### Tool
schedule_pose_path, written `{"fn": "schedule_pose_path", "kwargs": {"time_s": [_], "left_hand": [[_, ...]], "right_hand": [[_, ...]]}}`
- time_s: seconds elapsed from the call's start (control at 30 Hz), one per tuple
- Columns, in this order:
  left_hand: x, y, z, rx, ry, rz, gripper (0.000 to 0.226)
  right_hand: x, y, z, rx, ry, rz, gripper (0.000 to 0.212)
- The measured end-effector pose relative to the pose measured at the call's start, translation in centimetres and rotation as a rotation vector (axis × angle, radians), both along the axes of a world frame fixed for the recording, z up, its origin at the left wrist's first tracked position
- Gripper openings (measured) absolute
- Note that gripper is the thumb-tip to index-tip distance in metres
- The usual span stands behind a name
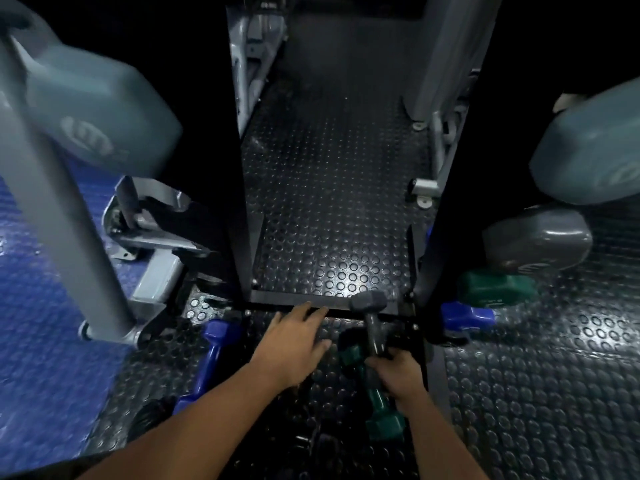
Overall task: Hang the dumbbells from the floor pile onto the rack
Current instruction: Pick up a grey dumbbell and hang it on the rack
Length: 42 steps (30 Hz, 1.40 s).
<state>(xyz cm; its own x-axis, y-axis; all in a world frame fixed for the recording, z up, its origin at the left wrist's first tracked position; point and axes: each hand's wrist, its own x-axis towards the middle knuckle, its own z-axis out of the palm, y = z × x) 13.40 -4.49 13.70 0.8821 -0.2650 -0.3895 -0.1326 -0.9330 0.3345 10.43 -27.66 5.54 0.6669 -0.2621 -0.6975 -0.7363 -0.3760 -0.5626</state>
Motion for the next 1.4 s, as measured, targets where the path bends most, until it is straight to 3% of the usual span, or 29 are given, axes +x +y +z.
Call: {"fn": "schedule_pose_path", "kwargs": {"time_s": [0.1,0.27,0.43,0.57,0.63,0.73,0.87,1.0,1.07,1.23,1.3,1.4], "left_hand": [[-0.4,-0.4,1.8,-0.031,-0.027,0.012,0.072],[-2.6,0.3,4.4,-0.150,0.008,0.081,0.080],[-6.3,5.9,6.2,-0.339,0.212,0.257,0.106],[-8.6,9.5,8.5,-0.436,0.356,0.399,0.082],[-9.4,10.6,10.0,-0.454,0.338,0.446,0.065],[-9.8,12.6,12.8,-0.486,0.308,0.509,0.063],[-9.0,15.6,16.0,-0.539,0.186,0.620,0.062],[-7.2,17.7,17.7,-0.697,0.131,0.764,0.052],[-6.7,18.4,18.8,-0.787,0.105,0.801,0.050],[-4.9,18.7,23.5,-0.832,0.081,0.733,0.019],[-4.3,19.0,24.6,-0.823,0.108,0.703,0.026],[-4.0,19.8,25.5,-0.883,0.112,0.729,0.052]], "right_hand": [[-2.2,1.9,3.4,-0.008,0.019,0.152,0.026],[-5.8,4.2,7.9,-0.071,-0.006,0.473,0.017],[-8.3,6.5,11.8,-0.117,-0.063,0.704,0.020],[-9.2,9.0,14.8,-0.118,-0.122,0.798,0.021],[-9.5,10.4,16.8,-0.103,-0.171,0.796,0.014],[-10.1,12.4,20.6,-0.052,-0.242,0.710,0.012],[-11.1,14.5,24.5,0.060,-0.300,0.459,0.046],[-10.8,15.8,27.8,0.152,-0.434,0.478,0.091],[-10.1,15.9,29.3,0.204,-0.482,0.518,0.101],[-9.2,16.4,30.2,0.315,-0.526,0.481,0.089],[-8.9,16.9,29.8,0.326,-0.535,0.430,0.080],[-8.1,18.2,29.4,0.371,-0.536,0.346,0.084]]}}
